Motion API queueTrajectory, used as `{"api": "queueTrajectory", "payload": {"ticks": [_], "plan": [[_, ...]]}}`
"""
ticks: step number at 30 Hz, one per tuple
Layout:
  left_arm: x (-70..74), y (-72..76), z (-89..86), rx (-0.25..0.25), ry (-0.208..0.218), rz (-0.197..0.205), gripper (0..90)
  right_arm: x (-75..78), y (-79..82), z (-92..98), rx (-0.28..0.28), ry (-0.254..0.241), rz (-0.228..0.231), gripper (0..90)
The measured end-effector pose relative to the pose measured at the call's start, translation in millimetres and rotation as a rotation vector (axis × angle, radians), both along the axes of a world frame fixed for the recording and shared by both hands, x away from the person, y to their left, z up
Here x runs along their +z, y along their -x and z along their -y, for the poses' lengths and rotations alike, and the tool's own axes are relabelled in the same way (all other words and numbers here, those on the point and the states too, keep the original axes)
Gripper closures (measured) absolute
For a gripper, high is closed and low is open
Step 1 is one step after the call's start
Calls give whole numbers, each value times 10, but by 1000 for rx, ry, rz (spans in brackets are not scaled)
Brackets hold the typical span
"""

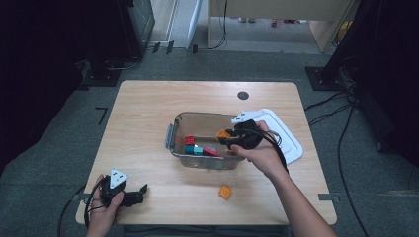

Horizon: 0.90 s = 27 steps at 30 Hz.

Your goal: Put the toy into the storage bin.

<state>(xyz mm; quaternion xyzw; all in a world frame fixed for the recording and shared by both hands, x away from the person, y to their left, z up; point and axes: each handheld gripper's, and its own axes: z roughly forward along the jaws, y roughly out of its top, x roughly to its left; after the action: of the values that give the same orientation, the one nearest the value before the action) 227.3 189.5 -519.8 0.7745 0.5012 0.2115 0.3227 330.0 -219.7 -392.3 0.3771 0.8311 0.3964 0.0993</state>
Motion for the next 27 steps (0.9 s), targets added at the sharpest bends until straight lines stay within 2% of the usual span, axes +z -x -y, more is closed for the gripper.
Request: {"api": "queueTrajectory", "payload": {"ticks": [4, 11, 15, 17, 19, 21, 25, 27], "plan": [[0, 0, 0, 0, 1, 0, 21, -19, -51, -56, 3, 20, -23, 598], [0, 0, 0, -1, 0, -1, 21, -68, -62, -102, 3, 49, -30, 592], [0, 0, 0, 0, 1, 0, 21, -72, -61, -74, 5, 45, -20, 532], [0, 0, 0, 0, 1, 0, 21, -64, -44, -67, 16, 36, -7, 455], [0, -1, -1, -1, -1, 1, 21, -51, -16, -65, 35, 30, 27, 376], [0, -1, -1, -1, -1, 0, 21, -30, 18, -49, 50, 3, 57, 308], [0, -1, -1, -2, -1, 0, 21, 18, 83, 14, 61, -44, 109, 233], [-1, -1, 0, 0, 1, 1, 21, 41, 115, 55, 55, -72, 130, 232]]}}
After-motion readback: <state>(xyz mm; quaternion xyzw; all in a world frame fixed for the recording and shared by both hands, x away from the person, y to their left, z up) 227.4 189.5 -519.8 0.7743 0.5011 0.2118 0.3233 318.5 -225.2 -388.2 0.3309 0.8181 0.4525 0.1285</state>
